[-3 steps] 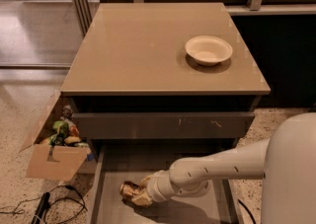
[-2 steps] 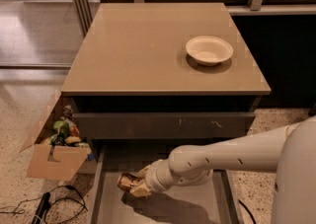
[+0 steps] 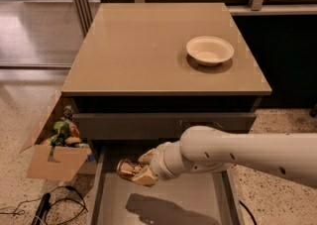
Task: Pick orange can from middle drawer and place on counter
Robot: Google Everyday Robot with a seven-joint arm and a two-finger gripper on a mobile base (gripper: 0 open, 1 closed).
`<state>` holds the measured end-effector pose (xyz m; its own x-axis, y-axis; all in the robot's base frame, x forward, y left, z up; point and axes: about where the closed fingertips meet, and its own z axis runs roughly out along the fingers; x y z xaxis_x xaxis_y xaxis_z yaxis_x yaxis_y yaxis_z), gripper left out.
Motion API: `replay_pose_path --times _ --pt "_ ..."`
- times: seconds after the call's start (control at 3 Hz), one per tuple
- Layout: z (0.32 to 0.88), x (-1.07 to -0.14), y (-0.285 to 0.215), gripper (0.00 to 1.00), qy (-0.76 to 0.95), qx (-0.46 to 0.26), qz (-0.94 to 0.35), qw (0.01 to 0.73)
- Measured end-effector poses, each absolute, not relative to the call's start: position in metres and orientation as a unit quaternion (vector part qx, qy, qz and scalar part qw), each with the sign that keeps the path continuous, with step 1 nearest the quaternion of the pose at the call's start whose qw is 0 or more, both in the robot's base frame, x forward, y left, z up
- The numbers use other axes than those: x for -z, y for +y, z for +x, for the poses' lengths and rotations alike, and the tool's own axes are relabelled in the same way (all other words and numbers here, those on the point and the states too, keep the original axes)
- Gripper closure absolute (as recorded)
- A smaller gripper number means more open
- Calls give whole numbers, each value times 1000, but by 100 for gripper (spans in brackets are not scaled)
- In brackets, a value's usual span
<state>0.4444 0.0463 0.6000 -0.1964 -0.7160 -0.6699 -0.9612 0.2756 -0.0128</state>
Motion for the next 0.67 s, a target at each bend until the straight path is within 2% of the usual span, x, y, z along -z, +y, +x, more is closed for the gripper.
replay_pose_path --times 0.67 --pt "447 -620 43 100 739 -201 -569 300"
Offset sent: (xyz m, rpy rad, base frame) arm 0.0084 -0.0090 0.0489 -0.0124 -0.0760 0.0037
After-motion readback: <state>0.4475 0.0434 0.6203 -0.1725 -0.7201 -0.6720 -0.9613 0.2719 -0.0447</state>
